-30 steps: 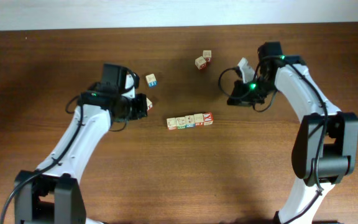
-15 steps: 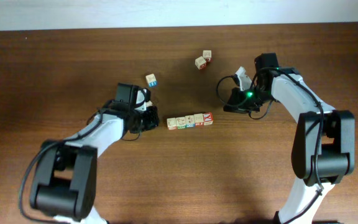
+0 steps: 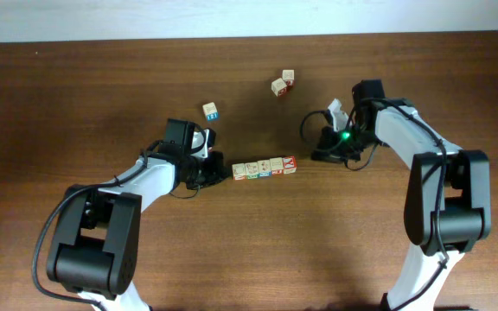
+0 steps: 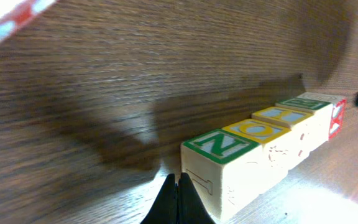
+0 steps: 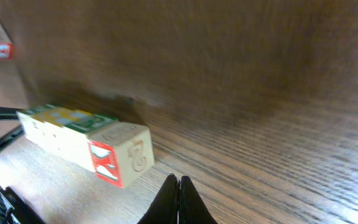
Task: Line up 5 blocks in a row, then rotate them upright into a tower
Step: 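Squeeze the row between the left and right grippers from both ends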
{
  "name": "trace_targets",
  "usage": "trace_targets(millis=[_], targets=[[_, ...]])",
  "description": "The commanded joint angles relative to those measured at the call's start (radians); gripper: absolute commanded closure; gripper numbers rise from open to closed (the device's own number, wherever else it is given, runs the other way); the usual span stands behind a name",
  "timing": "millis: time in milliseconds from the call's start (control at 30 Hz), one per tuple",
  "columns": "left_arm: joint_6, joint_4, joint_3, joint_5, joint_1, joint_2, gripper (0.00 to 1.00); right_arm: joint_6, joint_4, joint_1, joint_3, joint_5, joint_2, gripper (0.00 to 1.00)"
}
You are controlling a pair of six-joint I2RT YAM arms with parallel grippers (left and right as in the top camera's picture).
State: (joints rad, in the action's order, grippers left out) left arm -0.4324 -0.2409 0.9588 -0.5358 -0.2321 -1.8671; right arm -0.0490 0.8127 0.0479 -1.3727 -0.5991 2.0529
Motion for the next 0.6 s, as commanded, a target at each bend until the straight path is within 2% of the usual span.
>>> trace_targets(millis=[0,567], targets=[[-0.008,0.006,-0.01,-0.038,-0.006,-0.006,1.0,-0.002,-0.007,0.025,0.03,0.013,0.018,0.96],[-0.008,0.005,-0.01,-0.032,-0.006,-0.006,1.0,-0.01,-0.112,0.106,0.055,0.035,0.018,0.96]])
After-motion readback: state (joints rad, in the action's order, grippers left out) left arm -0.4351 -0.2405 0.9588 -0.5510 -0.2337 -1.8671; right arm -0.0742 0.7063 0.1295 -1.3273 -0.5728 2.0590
